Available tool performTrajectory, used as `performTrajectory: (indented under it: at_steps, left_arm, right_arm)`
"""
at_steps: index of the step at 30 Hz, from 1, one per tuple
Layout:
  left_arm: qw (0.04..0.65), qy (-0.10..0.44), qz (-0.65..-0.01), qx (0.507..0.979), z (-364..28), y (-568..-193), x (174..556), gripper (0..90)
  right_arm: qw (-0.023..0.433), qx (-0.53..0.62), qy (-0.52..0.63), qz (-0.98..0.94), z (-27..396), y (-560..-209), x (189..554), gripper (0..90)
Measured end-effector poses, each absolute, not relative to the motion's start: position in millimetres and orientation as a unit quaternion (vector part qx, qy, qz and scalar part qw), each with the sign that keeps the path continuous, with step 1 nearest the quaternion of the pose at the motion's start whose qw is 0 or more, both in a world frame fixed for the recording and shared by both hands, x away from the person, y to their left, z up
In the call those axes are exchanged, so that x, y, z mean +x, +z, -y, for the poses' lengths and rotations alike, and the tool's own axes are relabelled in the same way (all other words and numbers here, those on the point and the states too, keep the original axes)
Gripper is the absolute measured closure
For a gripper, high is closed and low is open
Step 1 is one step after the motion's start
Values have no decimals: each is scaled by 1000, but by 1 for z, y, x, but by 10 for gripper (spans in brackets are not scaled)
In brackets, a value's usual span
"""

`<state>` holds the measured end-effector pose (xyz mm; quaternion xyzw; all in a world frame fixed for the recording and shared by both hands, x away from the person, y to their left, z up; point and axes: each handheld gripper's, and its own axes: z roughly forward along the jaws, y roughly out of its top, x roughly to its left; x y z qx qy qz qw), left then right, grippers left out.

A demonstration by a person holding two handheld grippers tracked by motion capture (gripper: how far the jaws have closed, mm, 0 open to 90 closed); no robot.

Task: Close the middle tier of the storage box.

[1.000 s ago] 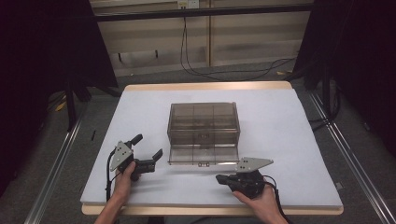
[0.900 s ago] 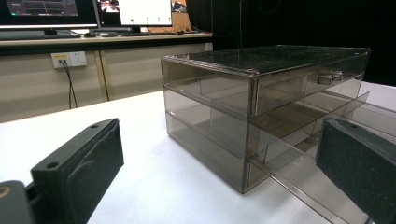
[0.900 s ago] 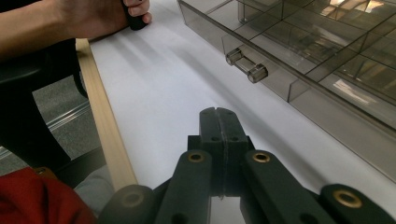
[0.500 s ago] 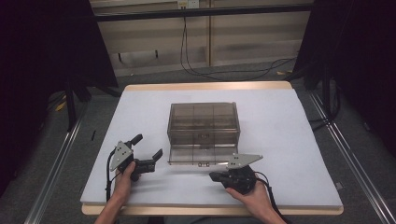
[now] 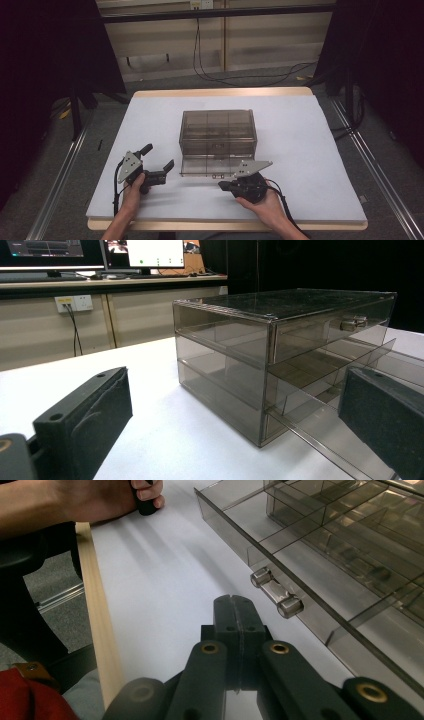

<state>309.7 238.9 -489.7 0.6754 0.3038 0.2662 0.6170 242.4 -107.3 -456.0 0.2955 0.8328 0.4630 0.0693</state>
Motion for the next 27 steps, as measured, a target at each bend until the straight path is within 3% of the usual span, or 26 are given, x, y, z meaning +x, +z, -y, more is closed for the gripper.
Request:
performTrajectory:
  at_steps: [27]
  left_arm:
    - [614, 268, -297, 680, -240, -490, 310, 9]
  right_arm:
    - [73, 299, 454, -836, 97, -469, 251, 900]
